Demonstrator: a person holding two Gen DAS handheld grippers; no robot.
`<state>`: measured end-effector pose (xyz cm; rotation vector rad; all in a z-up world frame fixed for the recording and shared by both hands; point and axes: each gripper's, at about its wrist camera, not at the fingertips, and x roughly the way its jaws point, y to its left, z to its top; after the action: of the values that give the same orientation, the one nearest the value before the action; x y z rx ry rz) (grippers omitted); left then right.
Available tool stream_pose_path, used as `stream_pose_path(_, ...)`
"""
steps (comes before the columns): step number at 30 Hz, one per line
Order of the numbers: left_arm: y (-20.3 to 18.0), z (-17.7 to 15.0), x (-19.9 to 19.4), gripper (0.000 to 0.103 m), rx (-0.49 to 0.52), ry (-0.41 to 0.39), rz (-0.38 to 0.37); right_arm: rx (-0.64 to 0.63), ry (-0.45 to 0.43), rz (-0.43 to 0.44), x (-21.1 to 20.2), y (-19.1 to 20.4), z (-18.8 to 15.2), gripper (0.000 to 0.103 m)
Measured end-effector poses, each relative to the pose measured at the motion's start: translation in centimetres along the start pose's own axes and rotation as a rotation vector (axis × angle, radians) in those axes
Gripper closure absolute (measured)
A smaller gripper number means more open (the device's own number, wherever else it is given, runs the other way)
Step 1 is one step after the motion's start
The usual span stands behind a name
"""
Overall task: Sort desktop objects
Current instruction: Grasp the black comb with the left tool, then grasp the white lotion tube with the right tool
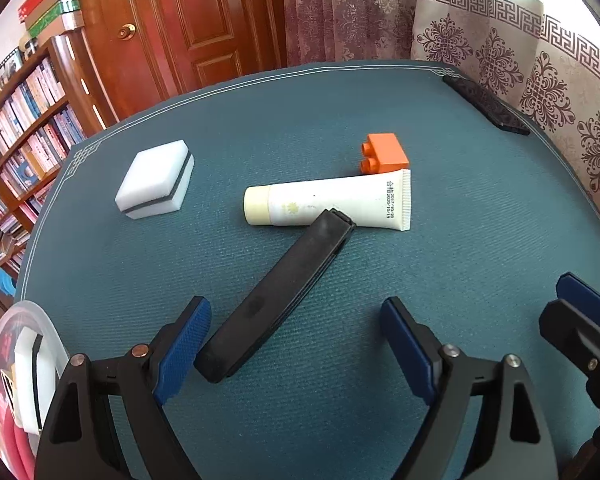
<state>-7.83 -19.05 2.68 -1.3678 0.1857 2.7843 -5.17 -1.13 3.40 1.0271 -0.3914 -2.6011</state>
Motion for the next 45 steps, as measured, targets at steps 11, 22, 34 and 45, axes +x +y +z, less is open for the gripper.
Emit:
stream_pose_path(11, 1.5, -0.9, 0.0, 0.050, -0.148, -0.055, -0.029, -0.004, 0.030, -0.023, 1.0, 0.2, -0.3, 0.041)
stream_pose_path(22, 2.9, -3.1, -1.8, 0.084, -0.243, -0.112, -0.042, -0.155, 0.033, 0.019, 2.0, 3.2, 1.0, 0.041)
stream_pose_path(34, 3.6, -5.8, -4.7, 0.084, -0.251, -0.173, -0.033, -0.446, 0.104, 0.162, 8.3, 9.5, 5.2, 0.043)
stream_pose_path(45, 3.6, -5.8, -4.7, 0.085, -0.256, -0.181, -0.047, -0.504, 0.188, 0.083, 14.7, 9.9, 6.8, 0.043)
